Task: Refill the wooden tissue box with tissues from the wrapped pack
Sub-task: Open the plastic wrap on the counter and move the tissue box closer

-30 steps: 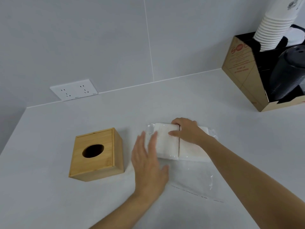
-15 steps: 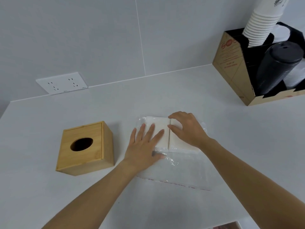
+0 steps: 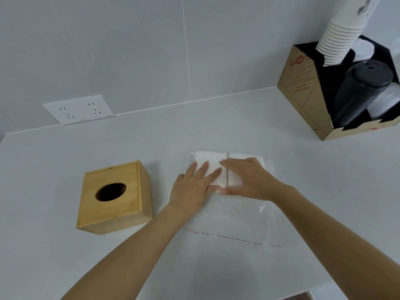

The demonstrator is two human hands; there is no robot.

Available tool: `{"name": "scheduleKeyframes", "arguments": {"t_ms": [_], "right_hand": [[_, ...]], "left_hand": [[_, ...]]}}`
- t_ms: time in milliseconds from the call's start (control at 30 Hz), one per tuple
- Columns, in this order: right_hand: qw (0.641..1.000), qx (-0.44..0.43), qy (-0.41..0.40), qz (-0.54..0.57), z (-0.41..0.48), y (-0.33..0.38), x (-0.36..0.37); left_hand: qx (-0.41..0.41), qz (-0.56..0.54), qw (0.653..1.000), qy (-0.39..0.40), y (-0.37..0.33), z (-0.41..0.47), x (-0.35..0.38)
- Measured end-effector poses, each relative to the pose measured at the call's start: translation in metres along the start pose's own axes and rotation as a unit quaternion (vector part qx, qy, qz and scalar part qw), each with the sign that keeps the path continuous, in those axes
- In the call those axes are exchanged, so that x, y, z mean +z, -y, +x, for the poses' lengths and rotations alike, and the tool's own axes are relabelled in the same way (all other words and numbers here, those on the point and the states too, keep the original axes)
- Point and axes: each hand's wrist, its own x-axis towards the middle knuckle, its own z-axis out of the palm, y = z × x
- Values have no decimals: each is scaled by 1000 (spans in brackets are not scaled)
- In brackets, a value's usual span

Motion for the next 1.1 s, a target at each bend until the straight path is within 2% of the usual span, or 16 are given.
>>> {"name": "scheduleKeyframes", "arguments": {"t_ms": [100,233,367,533,600,700,800,867,933,1100], "right_hand": [[999,-3,45,-18,0,-1,-7],[993,0,65,-98,-3,-1,-18],[990,36,38,-134,-3,10,-29],[988,83,-9,-127,-1,15,-52],[990,100,-18,-101,1,12,-61],[993,115,4,-31,9,5,-76],[992,113,20,45,24,-6,-82],[992,109,24,55,35,-17,-82],[993,104,25,44,47,-29,-81],[993,111,16,38,69,-52,-78]], "left_hand": [[6,-4,1000,-17,-1,4,-9],[23,-18,999,-21,2,9,-24],[49,-43,997,-41,11,13,-39],[35,-53,990,-123,12,21,-65],[20,-77,980,-181,14,21,-69],[12,-31,934,-357,22,26,-71],[16,-66,910,-409,24,30,-68],[34,-72,910,-406,18,30,-61],[32,-79,924,-372,8,31,-52],[-34,-59,973,-222,-16,38,-19]]}}
